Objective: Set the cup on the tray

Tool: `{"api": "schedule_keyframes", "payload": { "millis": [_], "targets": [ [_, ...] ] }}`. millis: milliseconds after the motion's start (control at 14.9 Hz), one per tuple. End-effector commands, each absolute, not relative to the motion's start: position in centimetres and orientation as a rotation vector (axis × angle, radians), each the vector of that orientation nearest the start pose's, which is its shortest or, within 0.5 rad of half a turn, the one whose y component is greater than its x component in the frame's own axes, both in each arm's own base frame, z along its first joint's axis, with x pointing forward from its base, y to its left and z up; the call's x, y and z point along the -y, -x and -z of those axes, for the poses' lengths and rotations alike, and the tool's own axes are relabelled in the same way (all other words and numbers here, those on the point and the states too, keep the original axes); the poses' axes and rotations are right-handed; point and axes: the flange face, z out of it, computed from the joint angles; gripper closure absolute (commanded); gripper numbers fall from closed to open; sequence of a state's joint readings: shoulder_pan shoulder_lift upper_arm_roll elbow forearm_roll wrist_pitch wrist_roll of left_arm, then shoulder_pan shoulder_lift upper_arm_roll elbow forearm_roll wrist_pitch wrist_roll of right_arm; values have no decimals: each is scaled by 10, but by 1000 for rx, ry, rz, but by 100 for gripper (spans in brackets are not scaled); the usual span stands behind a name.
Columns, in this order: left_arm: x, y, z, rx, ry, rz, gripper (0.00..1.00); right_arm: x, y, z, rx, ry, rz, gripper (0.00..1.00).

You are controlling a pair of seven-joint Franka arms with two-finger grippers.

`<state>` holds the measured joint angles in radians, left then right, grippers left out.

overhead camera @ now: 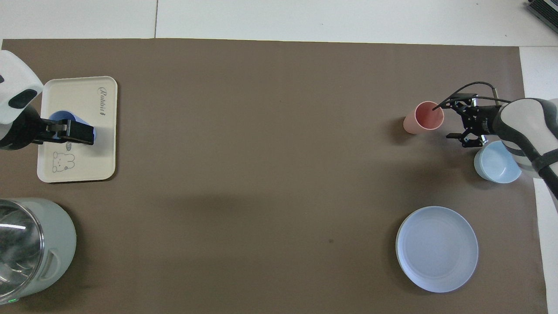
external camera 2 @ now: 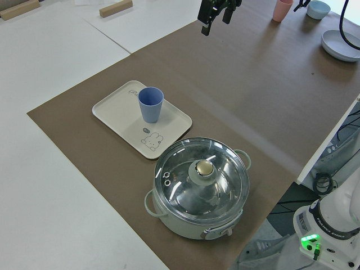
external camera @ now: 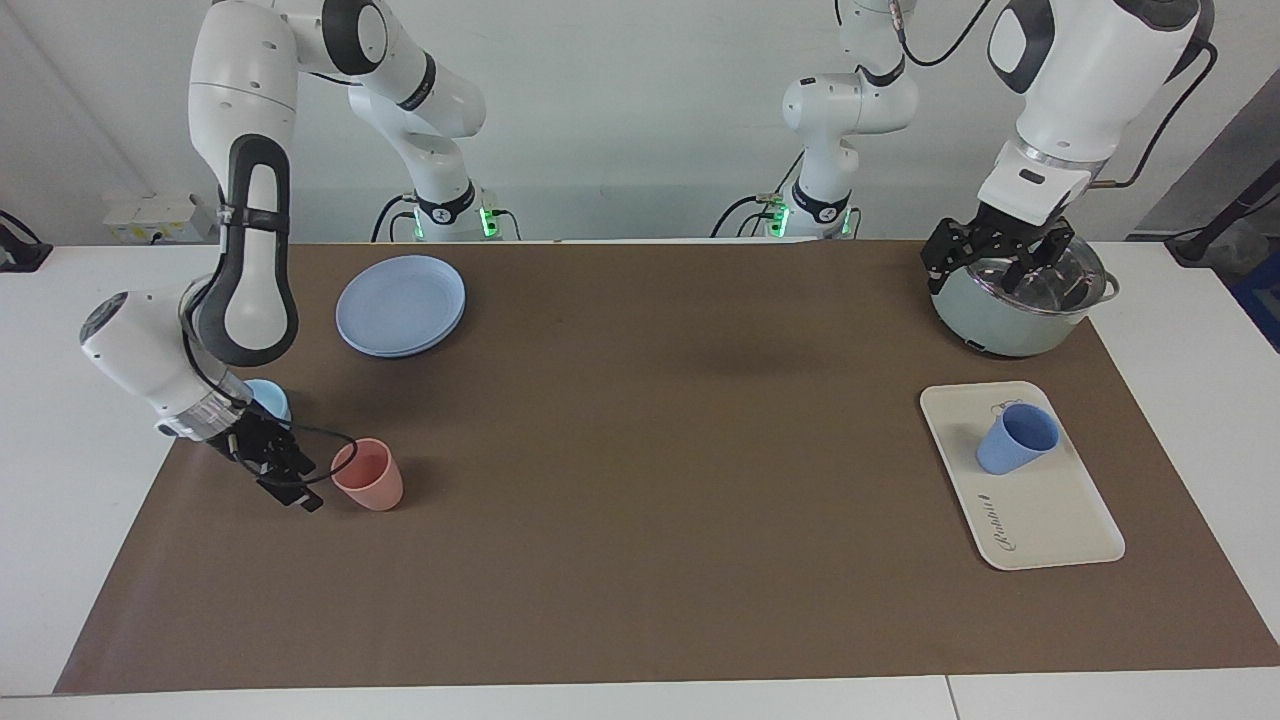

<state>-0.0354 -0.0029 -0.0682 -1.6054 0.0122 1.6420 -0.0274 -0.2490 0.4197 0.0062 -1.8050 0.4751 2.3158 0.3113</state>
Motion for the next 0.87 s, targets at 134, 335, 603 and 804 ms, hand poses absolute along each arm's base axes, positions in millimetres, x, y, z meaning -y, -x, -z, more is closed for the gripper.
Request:
{"api": "schedule_keyframes", "payload": {
  "millis": [134, 335, 603, 804],
  "targets": [
    [49, -562, -624, -134, 3116, -5, 0, 128, -626, -386, -765, 2855, 155, 1],
    [47, -553, -615, -117, 3114, -31, 0, 99, -616, -415, -449, 2986, 89, 1],
    [45, -546, -609, -110, 3111, -60, 0, 58, -590, -477, -95, 3031, 43, 1],
    [37, -546, -609, -89, 3112, -63, 0, 29, -571, -515, 87, 3048, 31, 0]
  ]
}}
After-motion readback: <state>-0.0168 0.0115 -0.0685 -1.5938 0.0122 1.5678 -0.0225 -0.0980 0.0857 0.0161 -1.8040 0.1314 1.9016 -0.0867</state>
